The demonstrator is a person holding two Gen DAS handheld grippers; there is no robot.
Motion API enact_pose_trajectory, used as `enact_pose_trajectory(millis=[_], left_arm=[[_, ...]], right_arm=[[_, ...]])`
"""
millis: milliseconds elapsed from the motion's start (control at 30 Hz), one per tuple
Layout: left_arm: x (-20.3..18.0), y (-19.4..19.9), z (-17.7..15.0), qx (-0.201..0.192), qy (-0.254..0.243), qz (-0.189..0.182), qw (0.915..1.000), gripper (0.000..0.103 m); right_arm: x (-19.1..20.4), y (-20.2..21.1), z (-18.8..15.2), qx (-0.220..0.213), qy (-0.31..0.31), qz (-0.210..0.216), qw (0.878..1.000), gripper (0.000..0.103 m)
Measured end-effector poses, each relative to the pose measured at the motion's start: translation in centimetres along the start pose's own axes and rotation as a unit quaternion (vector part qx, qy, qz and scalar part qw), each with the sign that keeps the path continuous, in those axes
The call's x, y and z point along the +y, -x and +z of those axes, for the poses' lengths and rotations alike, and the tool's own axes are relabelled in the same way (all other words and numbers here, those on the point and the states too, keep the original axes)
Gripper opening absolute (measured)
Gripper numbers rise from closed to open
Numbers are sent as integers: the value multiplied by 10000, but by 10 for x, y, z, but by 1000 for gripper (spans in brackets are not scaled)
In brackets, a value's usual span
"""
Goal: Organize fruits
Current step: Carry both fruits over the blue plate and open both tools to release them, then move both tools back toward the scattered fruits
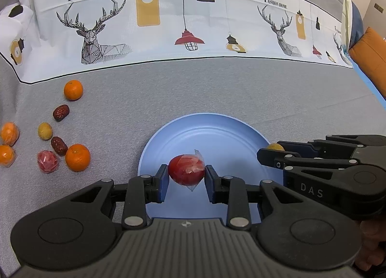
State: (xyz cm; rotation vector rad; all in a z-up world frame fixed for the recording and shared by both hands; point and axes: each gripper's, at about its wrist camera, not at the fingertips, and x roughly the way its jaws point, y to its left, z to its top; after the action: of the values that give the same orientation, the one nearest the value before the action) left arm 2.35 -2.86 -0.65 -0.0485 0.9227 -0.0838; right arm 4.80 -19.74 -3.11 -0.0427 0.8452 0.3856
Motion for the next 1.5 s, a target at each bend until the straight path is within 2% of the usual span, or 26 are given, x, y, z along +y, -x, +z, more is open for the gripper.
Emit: enact_pose_trajectory(millis=[1000, 1067, 1133, 1167, 1233, 1267, 1500], left_arm=[[-4, 1, 2, 15, -7, -20, 10000, 35], [-5, 2, 2, 31, 29, -48, 10000, 37], [-3, 2, 3, 9, 59, -46, 10000, 45], [-3, 3, 3, -9, 68, -45, 10000, 45], [-1, 3, 3, -13, 78, -53, 10000, 46], [-1, 3, 3, -7, 75, -45, 10000, 46], [1, 3, 3, -14, 49, -64, 10000, 46]], right_arm=[[2, 0, -1, 1, 10, -15, 10000, 27], [2, 0, -1, -1, 8, -19, 10000, 28], [1, 0, -1, -11, -8, -83, 10000, 28], [0, 0, -1, -13, -19, -126, 9999, 29], [-2, 0, 0, -45, -74, -184, 9998, 48], [-3, 1, 0, -68, -88, -217, 9997, 50], [-2, 1, 0, -71, -72, -287, 9995, 51]])
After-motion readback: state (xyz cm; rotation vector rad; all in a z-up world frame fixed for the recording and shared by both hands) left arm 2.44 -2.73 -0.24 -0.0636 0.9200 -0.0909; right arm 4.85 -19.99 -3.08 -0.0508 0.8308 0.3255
